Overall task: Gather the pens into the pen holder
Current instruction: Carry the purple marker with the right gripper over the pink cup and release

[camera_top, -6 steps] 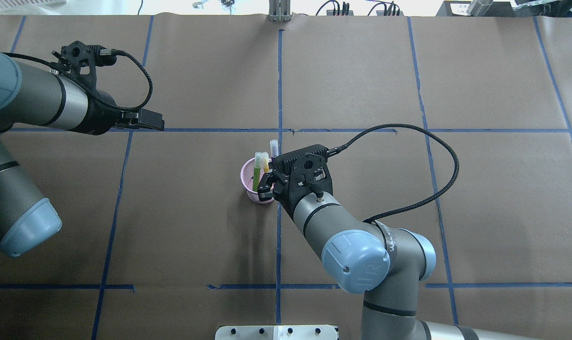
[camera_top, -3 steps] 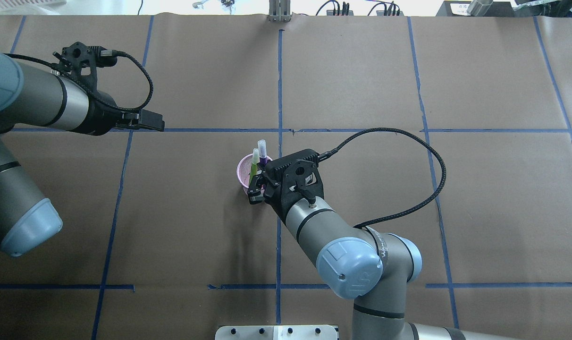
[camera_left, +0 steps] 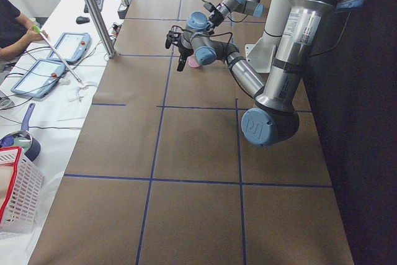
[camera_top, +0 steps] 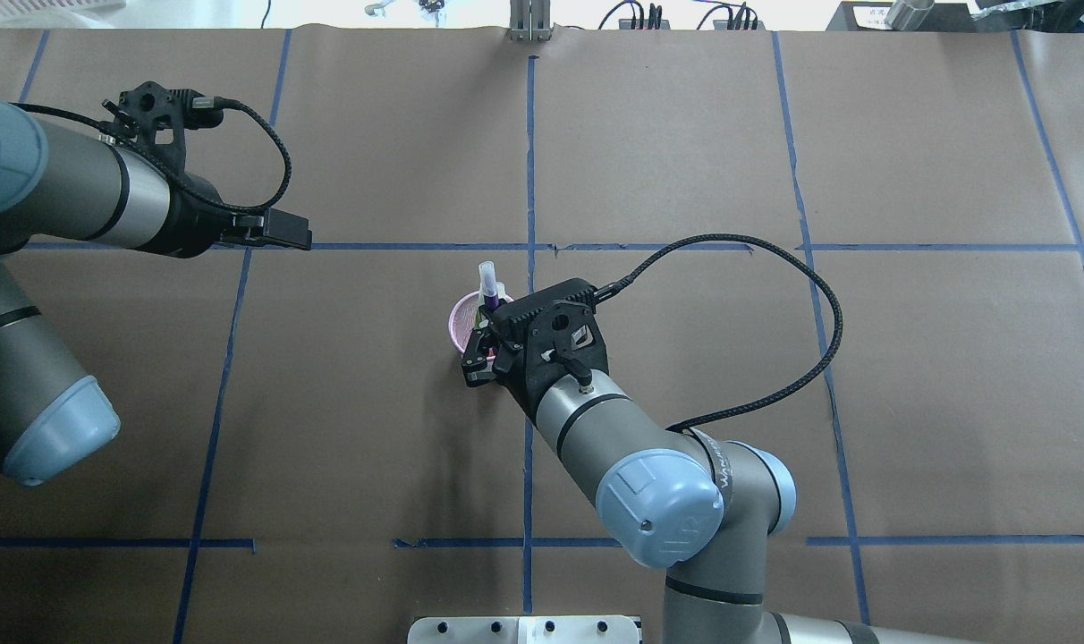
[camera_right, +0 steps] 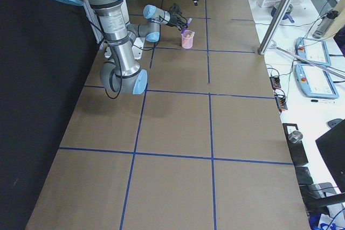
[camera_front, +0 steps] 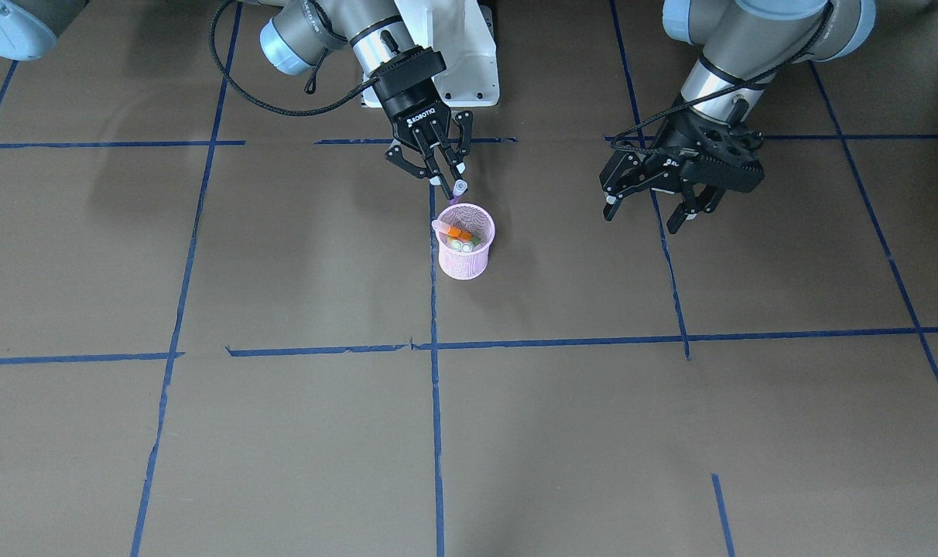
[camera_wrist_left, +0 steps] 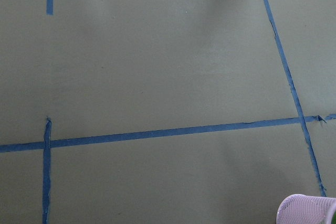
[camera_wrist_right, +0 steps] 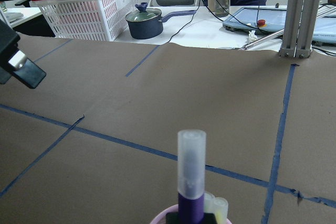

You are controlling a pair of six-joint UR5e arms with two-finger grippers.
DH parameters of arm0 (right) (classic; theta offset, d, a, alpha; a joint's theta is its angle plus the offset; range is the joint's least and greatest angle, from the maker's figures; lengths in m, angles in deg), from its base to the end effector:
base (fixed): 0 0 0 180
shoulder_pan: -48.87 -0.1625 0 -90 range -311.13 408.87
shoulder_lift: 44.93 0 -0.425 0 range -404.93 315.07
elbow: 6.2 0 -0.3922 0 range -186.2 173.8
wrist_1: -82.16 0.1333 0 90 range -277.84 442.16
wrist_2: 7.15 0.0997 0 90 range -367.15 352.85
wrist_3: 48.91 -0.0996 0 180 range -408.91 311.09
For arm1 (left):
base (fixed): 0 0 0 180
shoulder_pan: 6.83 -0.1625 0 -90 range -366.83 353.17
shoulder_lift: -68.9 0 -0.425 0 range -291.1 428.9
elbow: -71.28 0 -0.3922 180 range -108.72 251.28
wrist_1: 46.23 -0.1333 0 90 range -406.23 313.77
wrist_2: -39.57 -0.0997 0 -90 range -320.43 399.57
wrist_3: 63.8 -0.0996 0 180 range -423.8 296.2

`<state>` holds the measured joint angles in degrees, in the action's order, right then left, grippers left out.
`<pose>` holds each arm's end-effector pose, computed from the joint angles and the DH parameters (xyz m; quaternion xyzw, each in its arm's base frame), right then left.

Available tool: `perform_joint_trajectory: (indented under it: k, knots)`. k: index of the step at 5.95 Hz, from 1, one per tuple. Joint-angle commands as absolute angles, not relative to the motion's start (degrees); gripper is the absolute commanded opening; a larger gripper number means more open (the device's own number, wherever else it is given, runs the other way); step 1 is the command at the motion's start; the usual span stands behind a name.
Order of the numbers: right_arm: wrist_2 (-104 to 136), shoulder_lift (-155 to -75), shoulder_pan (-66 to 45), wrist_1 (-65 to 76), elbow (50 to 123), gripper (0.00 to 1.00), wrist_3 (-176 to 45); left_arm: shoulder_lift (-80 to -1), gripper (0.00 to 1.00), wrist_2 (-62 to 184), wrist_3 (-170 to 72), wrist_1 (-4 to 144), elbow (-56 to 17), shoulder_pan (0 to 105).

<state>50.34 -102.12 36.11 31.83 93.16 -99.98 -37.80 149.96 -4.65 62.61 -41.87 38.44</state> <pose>-0.5617 -0.3188 0.1696 0.4645 -0.4737 0.0144 0.7481 0.3204 -0.4635 0.2816 0.1759 0.4749 -0.0216 0.8620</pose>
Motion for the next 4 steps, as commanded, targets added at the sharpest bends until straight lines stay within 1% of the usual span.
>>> perform_joint_trajectory:
  k: [1, 2, 3, 4]
  knots:
    - [48.1, -100.6, 36.0, 32.2, 90.7, 0.01, -99.8, -37.8, 1.00, 150.0, -4.6, 62.7, -41.9, 38.4]
    - [47.5, -99.8, 35.9, 32.6, 89.4, 0.10, -99.9, -37.8, 1.00, 150.0, -4.6, 62.7, -41.9, 38.4]
    - [47.2, -99.8, 35.9, 32.7, 88.9, 0.16, -99.9, -37.8, 1.00, 150.0, -4.6, 62.7, -41.9, 38.4]
    - [47.1, -99.5, 35.9, 32.7, 88.8, 0.32, -99.9, -37.8, 1.00, 150.0, -4.6, 62.7, -41.9, 38.4]
